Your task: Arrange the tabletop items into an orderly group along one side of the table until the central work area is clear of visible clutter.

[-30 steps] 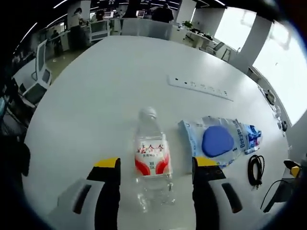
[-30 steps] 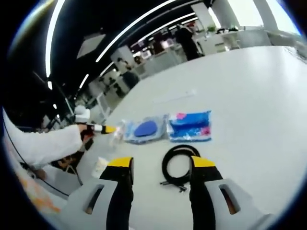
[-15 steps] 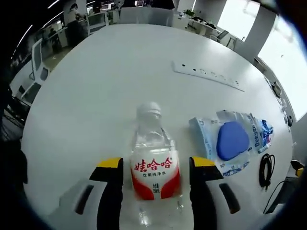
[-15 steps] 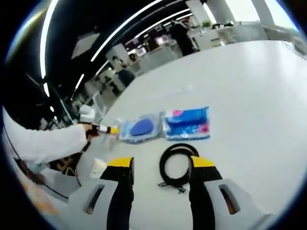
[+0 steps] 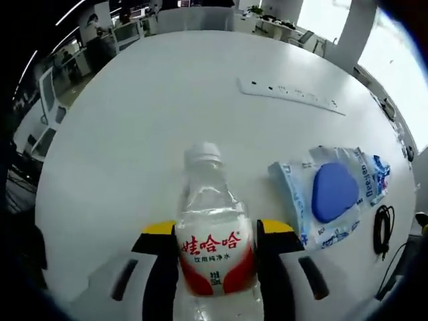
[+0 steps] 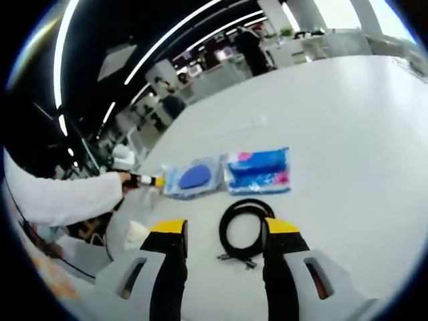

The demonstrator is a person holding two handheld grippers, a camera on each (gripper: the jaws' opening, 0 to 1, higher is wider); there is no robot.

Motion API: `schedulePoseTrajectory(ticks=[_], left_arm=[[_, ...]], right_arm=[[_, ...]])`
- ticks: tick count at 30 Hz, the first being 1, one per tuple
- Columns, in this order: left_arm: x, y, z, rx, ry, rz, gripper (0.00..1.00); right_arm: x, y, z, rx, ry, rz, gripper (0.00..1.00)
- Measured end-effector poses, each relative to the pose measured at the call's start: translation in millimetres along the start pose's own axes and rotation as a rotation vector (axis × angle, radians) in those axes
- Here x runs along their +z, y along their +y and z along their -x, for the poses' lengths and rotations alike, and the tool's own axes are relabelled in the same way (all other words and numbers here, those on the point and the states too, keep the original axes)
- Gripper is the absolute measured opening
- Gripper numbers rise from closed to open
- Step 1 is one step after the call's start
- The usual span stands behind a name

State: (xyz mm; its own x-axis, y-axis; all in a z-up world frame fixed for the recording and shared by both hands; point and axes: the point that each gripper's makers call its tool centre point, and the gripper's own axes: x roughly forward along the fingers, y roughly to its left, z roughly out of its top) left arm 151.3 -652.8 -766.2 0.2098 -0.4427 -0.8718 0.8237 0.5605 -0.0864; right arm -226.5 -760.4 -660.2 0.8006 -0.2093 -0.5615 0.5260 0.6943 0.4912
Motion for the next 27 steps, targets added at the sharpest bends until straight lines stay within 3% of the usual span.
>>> schedulePoseTrajectory(ticks=[6, 9, 11, 19, 24, 27], left_arm=[[-2.5, -1.0, 9, -0.014, -0.002, 0.005, 0.4], [1.2, 2.3, 19, -0.021, -0.035, 0.038, 0.4], [10.6, 5.4, 29, -0.029, -0.089, 0.072, 0.39], [31.7, 28.3, 69, 0.014, -0.223, 0.048, 0.38], [55.4, 42.4, 94, 0.027, -0.373, 0.044, 0.4], [61.2, 49.5, 99, 0.038, -0.397, 0.041, 0.39]], right_arm=[[3.1, 1, 1, 0.001, -0.013, -0.005, 0.42], [3.2, 1, 1, 0.004, -0.016, -0.007, 0.42], [2.5, 2, 2, 0.007, -0.016, -0.006, 0.42], [3.2, 6, 5, 0.02, -0.031, 0.002, 0.42], [3.1, 6, 6, 0.022, -0.039, 0.006, 0.42], [1.7, 5, 7, 0.02, -0.04, 0.004, 0.42]])
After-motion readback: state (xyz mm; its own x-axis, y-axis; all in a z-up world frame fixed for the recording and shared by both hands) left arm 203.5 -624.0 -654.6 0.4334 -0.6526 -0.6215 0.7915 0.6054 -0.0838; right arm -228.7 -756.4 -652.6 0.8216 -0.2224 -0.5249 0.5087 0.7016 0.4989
